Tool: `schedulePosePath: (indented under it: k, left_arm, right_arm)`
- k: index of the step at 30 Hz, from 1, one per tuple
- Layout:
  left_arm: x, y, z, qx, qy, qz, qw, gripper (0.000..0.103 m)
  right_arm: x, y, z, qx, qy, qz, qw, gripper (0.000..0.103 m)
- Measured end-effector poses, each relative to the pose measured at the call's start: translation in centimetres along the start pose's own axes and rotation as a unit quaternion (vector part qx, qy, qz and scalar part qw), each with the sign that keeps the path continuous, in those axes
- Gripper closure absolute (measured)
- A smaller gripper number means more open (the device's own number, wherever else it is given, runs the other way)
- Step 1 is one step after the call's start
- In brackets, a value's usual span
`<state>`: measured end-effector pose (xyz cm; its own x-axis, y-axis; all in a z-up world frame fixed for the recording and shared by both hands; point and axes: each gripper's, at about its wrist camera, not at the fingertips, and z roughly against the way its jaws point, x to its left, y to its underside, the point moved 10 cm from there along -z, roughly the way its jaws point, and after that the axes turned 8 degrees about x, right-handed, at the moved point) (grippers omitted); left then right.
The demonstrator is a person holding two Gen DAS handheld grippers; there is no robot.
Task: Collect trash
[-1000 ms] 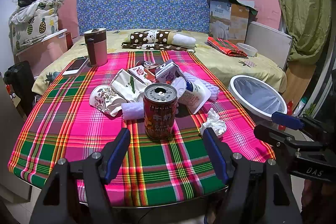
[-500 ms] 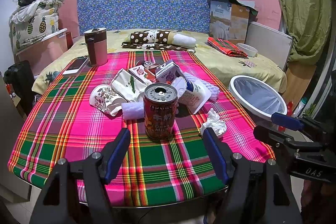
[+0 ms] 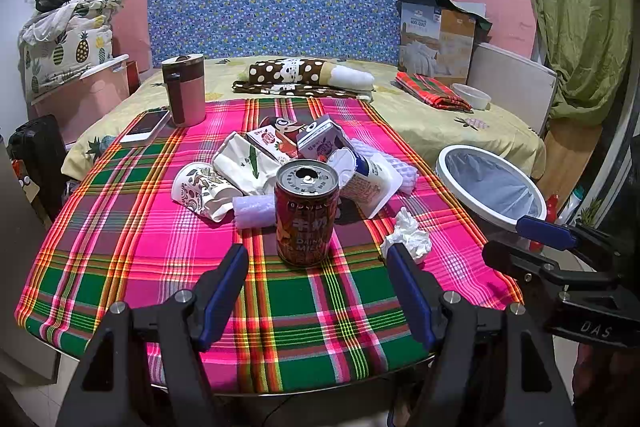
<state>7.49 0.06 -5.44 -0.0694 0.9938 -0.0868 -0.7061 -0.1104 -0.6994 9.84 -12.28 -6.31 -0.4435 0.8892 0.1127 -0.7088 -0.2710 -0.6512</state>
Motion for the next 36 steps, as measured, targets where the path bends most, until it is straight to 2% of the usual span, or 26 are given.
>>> schedulePosePath:
  k: [31, 36]
  left_arm:
    - [0.4, -0.5, -0.5, -0.004, 0.001, 0.014, 0.9999, 0.03]
    - [0.7, -0.5, -1.3, 0.002, 0.013, 0.02, 0.9997, 0.03]
  right_arm:
    - [0.4, -0.1, -0.4, 0.001, -0.008, 0.003, 1.0, 0.033]
    - [0.3, -0.2, -0.6, 0.006, -0.011, 0.001, 1.0, 0.033]
